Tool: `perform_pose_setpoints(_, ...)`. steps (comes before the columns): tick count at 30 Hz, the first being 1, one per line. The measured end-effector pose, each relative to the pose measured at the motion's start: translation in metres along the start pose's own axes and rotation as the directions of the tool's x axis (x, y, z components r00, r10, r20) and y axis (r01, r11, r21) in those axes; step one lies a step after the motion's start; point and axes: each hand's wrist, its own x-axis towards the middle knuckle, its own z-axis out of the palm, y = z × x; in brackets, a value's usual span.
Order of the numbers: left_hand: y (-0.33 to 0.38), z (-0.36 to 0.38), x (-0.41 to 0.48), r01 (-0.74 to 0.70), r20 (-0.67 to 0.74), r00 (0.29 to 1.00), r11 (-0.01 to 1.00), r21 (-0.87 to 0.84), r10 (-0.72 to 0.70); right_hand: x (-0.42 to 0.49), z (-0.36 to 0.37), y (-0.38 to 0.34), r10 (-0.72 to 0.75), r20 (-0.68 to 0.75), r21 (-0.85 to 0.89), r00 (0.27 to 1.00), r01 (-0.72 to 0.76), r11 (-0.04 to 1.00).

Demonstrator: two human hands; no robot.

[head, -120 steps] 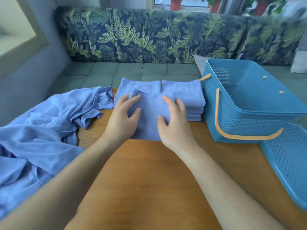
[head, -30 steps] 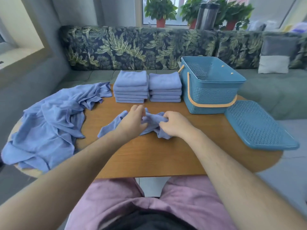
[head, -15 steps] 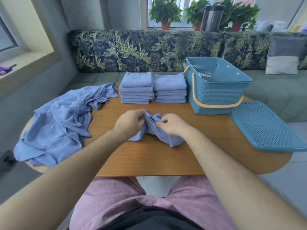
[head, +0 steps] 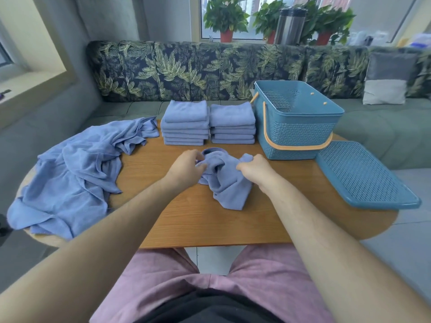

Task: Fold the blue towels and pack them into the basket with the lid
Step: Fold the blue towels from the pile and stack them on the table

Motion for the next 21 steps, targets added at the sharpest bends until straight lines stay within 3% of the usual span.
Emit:
perform_pose_setpoints(5,0.008,0.04,-0.005,0.015,0.073,0.997,1.0,0.022,-0.017,0.001,-0.009,0.026,0.13,0.017,0.156,0.991,-0.131,0.979)
perform_pose_setpoints(9,0.023,0.05,0.01,-0.009,0.109,0.994,0.984,0.176,-0.01,0.0,-0.014,0.028,0.078,0.057,0.225,0.995,-0.088,0.97)
perform_pose_setpoints(14,0.03,0.052,0.018,0.033,0.133,0.989,0.98,0.194,-0.06,0.0,-0.016,0.03,0.019,0.013,0.281,1.0,-0.021,0.959)
perform_pose_setpoints(17,0.028,0.047,0.018,0.086,0.068,0.994,0.995,0.055,-0.09,0.003,-0.022,0.031,-0.002,-0.089,0.37,0.996,0.036,0.928)
perform_pose_setpoints(21,0.021,0.007,0.014,0.214,-0.097,0.96,0.913,-0.347,-0.262,0.01,-0.031,0.025,0.039,-0.224,0.478,0.974,0.075,0.875)
